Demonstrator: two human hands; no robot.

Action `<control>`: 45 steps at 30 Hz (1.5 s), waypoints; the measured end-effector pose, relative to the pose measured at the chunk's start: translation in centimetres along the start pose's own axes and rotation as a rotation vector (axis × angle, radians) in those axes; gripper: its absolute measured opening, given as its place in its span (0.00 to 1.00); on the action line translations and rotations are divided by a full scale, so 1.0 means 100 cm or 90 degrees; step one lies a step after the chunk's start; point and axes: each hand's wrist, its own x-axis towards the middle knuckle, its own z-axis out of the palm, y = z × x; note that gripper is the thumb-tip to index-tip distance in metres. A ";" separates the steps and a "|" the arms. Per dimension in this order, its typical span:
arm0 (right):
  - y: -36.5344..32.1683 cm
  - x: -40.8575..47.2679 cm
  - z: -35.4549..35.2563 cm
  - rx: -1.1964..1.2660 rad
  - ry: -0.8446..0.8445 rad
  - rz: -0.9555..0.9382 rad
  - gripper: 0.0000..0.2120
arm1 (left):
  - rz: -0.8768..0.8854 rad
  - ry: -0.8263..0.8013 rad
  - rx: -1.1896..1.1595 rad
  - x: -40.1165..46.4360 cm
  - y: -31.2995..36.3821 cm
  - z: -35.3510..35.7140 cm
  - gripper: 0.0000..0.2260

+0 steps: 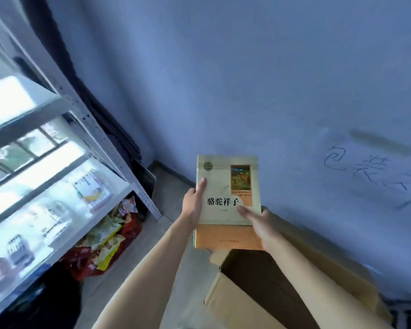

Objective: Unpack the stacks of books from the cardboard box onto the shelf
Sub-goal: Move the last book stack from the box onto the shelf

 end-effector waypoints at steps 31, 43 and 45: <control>-0.277 0.007 0.684 -0.167 -0.404 -0.535 0.21 | 0.465 0.389 -0.076 0.050 0.240 -0.649 0.18; -0.275 0.079 0.717 -0.119 -0.547 -0.458 0.31 | 0.611 0.264 -0.015 0.102 0.252 -0.696 0.15; -0.267 0.085 0.717 -0.128 -0.561 -0.458 0.33 | 0.608 0.265 -0.012 0.108 0.246 -0.693 0.18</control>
